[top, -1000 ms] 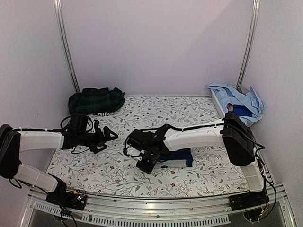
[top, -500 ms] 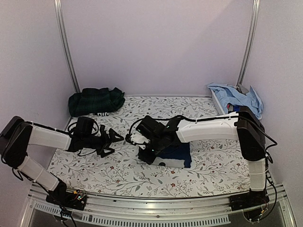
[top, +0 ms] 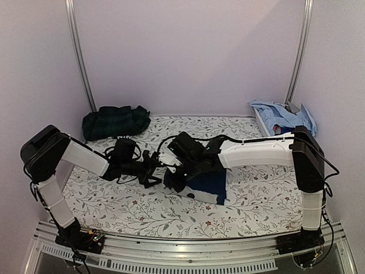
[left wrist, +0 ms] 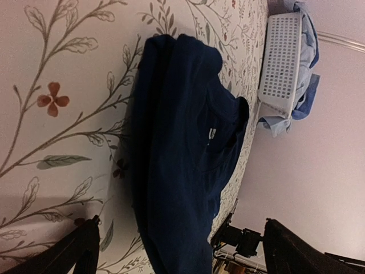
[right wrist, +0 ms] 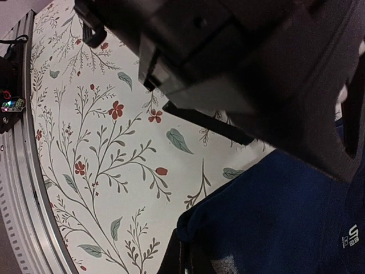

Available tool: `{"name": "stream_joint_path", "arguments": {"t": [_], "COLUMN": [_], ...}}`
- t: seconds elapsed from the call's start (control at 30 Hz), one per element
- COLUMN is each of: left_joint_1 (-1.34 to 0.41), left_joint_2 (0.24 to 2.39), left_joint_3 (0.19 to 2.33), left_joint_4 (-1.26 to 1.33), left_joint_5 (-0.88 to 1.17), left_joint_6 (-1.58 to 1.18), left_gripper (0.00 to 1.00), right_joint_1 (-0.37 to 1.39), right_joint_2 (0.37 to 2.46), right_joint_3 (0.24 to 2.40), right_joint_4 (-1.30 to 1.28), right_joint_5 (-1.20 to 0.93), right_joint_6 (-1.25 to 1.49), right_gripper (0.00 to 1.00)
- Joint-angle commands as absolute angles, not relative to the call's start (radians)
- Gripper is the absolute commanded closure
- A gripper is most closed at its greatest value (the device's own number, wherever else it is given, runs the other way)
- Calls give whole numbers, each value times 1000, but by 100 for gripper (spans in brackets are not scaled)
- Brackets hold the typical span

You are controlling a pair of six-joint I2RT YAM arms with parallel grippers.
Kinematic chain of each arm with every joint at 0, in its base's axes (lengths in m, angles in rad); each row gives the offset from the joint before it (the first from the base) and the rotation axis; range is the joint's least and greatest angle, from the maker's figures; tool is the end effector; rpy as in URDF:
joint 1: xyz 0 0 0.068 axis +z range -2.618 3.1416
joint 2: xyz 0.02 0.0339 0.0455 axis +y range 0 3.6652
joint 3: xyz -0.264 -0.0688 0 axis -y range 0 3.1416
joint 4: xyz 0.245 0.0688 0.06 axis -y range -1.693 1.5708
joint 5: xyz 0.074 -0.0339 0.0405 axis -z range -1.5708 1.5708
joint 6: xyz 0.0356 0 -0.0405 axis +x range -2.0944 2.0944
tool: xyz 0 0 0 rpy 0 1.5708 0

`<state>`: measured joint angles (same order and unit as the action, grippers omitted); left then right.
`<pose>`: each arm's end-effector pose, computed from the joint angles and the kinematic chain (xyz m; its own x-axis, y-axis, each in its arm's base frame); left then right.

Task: Fold and stack the mixed laundry pile
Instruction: Pass from the right arm to the left, then place the square-folded T-shirt at the corner of the board.

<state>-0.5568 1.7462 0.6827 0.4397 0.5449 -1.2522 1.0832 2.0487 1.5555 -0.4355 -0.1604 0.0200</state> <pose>0.2639 -0.1860 0.1274 -0.9237 -0.3816 0.0333 -0.2175 0.4509 -0.8657 0.2063 0.4011 0.1974 -0.3935 -0.6998 -0.5962 -0.9092 0.3921 0.1399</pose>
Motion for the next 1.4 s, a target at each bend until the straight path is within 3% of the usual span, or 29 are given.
{"name": "stream_joint_path", "arguments": {"t": [0.0, 0.13, 0.27, 0.5, 0.57, 0.63, 0.73, 0.93, 1.1, 1.17, 1.37], "left_joint_1": [-598, -610, -611, -610, -608, -604, -596, -540, -472, -446, -402], "left_joint_2": [1812, 1873, 1896, 1959, 1971, 1975, 2003, 2166, 2249, 2294, 2444], "left_joint_3": [712, 750, 763, 857, 896, 955, 1100, 1460, 1707, 1815, 2172], "left_joint_4": [524, 518, 534, 492, 417, 308, 48, -411, -559, -603, -717], "left_joint_5": [559, 556, 528, 540, 529, 492, 402, 297, 165, 111, 4], "left_joint_6": [-1338, -1376, -1406, -1366, -1322, -1224, -1026, -685, -529, -464, -334], "left_gripper": [0, 5, 24, 75, 87, 98, 100, 100, 100, 100, 100], "right_joint_1": [1078, 1078, 1078, 1078, 1078, 1078, 1062, 995, 946, 920, 863], "right_joint_2": [2019, 2029, 2049, 2069, 2066, 2057, 2021, 1853, 1738, 1693, 1612], "right_joint_3": [1611, 1631, 1649, 1664, 1666, 1659, 1618, 1455, 1346, 1304, 1207], "right_joint_4": [-388, -385, -382, -378, -375, -377, -378, -354, -358, -359, -359], "right_joint_5": [-188, -191, -196, -187, -189, -179, -160, -142, -108, -103, -132], "right_joint_6": [30, 38, 43, 42, 40, 35, 40, 96, 123, 149, 199], "right_gripper": [100, 100, 100, 100, 96, 85, 72, 34, 17, 4, 1]}}
